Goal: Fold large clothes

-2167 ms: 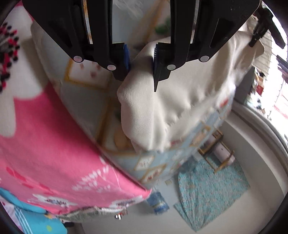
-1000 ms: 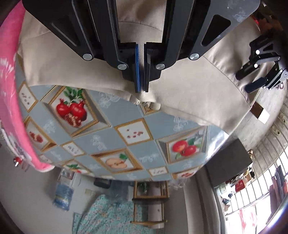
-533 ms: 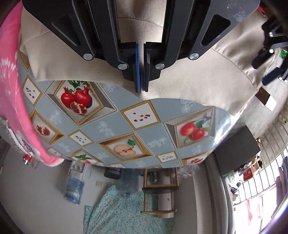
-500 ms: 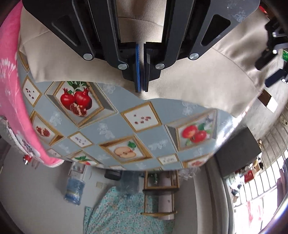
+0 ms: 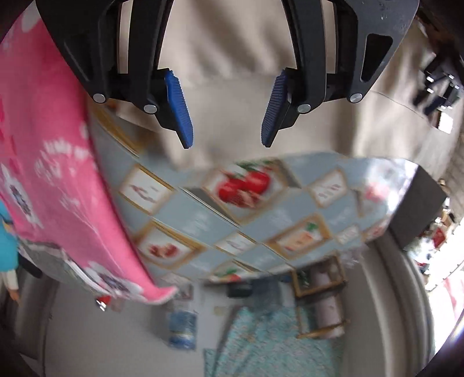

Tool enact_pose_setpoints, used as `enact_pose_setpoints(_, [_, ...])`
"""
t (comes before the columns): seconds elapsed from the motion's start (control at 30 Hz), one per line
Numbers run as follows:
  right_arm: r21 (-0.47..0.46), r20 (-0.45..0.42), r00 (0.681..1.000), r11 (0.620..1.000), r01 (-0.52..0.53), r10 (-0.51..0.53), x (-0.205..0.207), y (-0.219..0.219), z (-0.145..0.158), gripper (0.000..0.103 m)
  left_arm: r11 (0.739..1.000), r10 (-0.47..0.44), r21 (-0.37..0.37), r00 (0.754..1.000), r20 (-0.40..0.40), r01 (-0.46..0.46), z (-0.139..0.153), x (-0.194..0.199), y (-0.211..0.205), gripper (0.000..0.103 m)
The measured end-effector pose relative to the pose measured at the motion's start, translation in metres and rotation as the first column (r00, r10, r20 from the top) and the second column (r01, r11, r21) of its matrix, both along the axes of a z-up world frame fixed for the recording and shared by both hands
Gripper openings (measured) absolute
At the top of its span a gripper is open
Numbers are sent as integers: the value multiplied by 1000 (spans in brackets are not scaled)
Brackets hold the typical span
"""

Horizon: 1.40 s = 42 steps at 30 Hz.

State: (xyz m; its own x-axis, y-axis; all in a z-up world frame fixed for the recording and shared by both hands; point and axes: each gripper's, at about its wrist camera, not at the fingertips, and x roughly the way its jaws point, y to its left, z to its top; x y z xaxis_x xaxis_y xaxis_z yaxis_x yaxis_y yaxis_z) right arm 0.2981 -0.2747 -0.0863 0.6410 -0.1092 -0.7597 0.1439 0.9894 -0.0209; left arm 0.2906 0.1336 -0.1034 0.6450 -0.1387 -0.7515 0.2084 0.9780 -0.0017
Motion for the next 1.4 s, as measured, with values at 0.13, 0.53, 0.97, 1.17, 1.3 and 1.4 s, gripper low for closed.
enact_pose_setpoints(0.13, [21, -92, 995, 999, 26, -24, 5, -21, -33, 36, 1000, 7, 10, 1000, 2, -7, -1, 1, -1, 52])
enact_pose_setpoints(0.53, [15, 83, 985, 988, 151, -151, -21, -44, -21, 1, 1000, 8, 27, 1000, 20, -8, -3, 1, -3, 52])
enact_pose_setpoints(0.97, [54, 114, 992, 997, -58, 52, -42, 0, 5, 41, 997, -50, -56, 998, 40, 53, 40, 26, 2, 52])
enact_pose_setpoints(1.17, [101, -64, 974, 972, -212, 219, 15, 64, -46, 40, 1000, -3, 11, 992, -129, 5, 2, 87, -3, 52])
enact_pose_setpoints(1.3, [42, -85, 975, 978, -203, 206, 17, 75, -43, 40, 1000, 2, 22, 993, -116, 1, 6, 81, 2, 53])
enact_pose_setpoints(1.4, [48, -28, 981, 980, -191, 192, -13, 63, -18, 53, 1000, -12, -2, 999, -51, 12, 28, 52, 10, 53])
